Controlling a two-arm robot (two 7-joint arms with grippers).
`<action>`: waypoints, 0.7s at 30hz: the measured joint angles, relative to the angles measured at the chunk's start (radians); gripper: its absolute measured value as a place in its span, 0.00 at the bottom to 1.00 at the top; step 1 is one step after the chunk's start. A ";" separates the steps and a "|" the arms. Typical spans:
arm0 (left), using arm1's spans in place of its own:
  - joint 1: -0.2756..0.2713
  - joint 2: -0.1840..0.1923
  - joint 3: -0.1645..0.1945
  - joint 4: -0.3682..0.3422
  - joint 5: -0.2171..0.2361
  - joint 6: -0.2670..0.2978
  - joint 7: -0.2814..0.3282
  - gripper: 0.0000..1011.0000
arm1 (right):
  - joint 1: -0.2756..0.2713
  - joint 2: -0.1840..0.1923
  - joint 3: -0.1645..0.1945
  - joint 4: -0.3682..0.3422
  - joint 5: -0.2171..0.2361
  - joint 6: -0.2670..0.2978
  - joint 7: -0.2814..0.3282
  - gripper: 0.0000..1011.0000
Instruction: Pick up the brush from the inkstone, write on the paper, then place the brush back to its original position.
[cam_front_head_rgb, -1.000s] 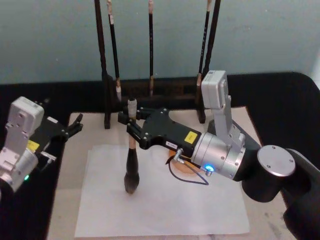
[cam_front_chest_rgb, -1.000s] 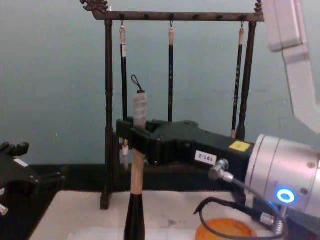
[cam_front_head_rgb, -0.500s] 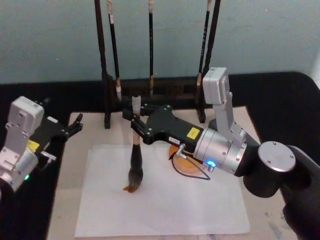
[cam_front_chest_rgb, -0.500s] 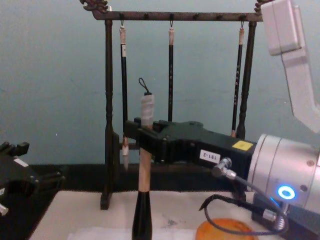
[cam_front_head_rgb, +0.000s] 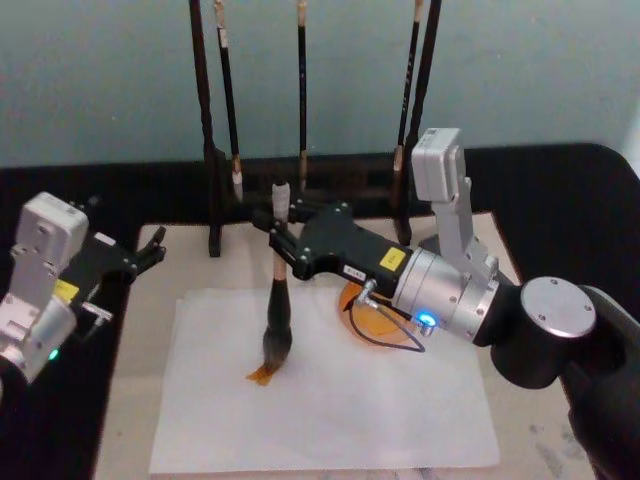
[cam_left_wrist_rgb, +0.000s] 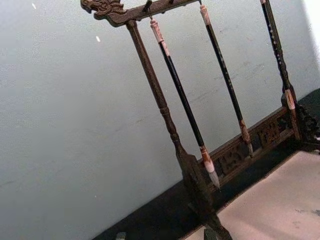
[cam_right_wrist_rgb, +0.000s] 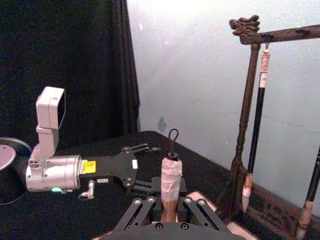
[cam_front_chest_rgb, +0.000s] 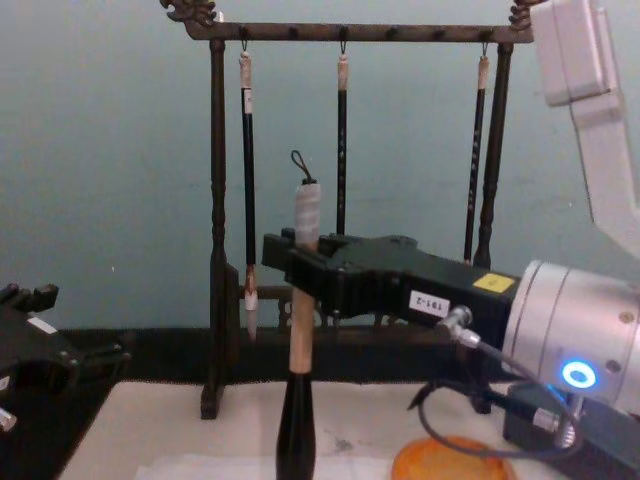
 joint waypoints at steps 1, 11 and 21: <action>0.000 0.000 0.000 0.000 0.000 0.000 0.000 1.00 | 0.000 0.000 0.001 0.001 -0.001 0.000 0.000 0.15; 0.000 0.000 0.000 0.000 0.000 0.000 0.000 1.00 | 0.007 -0.002 0.013 0.011 -0.006 -0.004 -0.006 0.15; 0.000 0.000 0.000 0.000 0.000 0.000 0.000 1.00 | 0.010 -0.004 0.017 0.017 -0.015 -0.004 -0.011 0.15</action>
